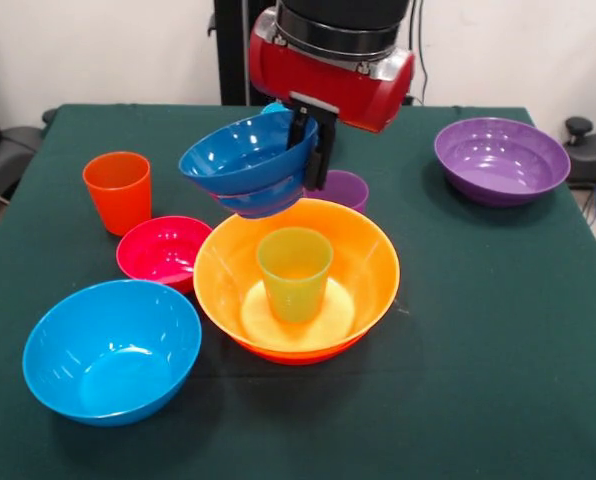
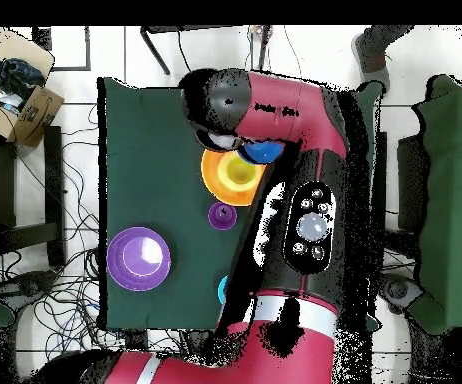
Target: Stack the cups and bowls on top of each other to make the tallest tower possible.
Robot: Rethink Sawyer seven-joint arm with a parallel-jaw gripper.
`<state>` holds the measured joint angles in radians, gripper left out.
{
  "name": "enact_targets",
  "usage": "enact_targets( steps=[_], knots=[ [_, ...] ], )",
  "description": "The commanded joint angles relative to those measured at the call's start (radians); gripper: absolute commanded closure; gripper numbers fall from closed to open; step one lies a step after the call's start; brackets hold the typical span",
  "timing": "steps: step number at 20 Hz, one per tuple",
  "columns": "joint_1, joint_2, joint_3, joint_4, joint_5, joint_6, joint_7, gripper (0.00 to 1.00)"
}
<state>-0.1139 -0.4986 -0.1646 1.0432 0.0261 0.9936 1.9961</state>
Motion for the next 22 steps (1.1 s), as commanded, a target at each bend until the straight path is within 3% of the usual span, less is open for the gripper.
enact_targets(
  steps=[1,15,22],
  knots=[
    [0.022,0.007,0.113,0.09,-0.091,-0.023,-0.156,1.0],
    [0.011,0.026,0.121,0.122,-0.142,-0.066,-0.144,1.0],
    [0.004,0.037,0.14,0.112,-0.133,-0.073,-0.144,1.0]
  ],
)
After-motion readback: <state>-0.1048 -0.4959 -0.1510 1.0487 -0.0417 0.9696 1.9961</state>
